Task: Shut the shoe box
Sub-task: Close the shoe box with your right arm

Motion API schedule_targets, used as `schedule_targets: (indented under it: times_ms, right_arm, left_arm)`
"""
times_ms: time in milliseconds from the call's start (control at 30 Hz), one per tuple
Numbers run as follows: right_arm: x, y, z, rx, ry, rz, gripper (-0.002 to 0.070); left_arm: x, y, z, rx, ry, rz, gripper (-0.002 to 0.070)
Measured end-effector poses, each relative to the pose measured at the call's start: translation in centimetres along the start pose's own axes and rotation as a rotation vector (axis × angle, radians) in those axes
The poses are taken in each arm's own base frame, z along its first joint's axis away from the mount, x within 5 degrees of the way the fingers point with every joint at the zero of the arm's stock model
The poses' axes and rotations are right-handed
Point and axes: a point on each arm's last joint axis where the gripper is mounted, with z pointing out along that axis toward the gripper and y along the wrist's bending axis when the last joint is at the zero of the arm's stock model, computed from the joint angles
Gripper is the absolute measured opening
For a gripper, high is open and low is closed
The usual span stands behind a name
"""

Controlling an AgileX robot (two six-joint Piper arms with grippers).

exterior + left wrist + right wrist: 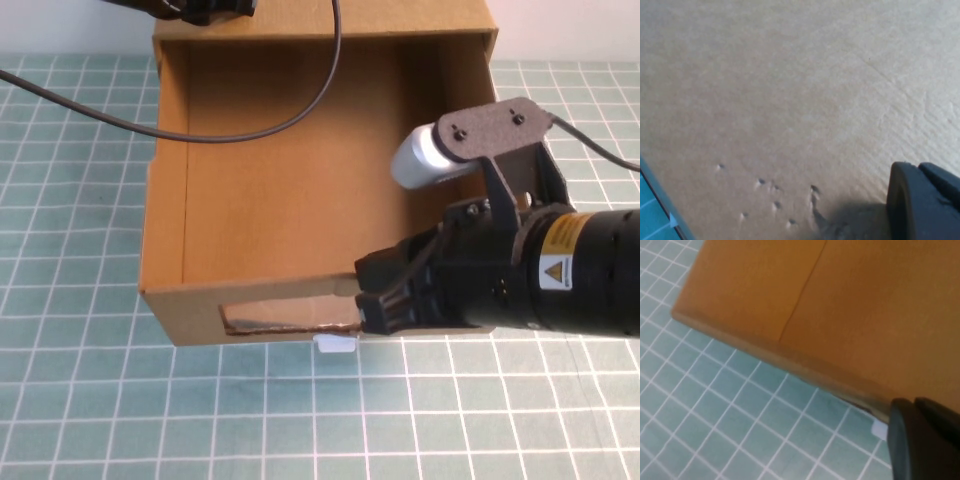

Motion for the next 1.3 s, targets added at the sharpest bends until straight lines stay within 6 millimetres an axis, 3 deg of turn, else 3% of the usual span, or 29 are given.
schedule_targets:
  times_ms: [367,667,1300]
  right_arm:
    - [-0.6,1.4,-1.5,-0.101,0.183,-0.038,-0.0011]
    - [-0.1,0.8,1.6,-0.051,0.236,-0.055,-0.001]
    - [-2.2,-0.2,3.4,-0.015,0.015,-0.056,-0.001]
  left_arm:
    - [0.0,0.0,0.0,0.0,0.0,-0.002,-0.0005]
    - [0.0,0.0,0.0,0.0,0.0,-0.002,-0.0005]
    - [0.0,0.0,0.0,0.001,0.002,-0.002,-0.0005]
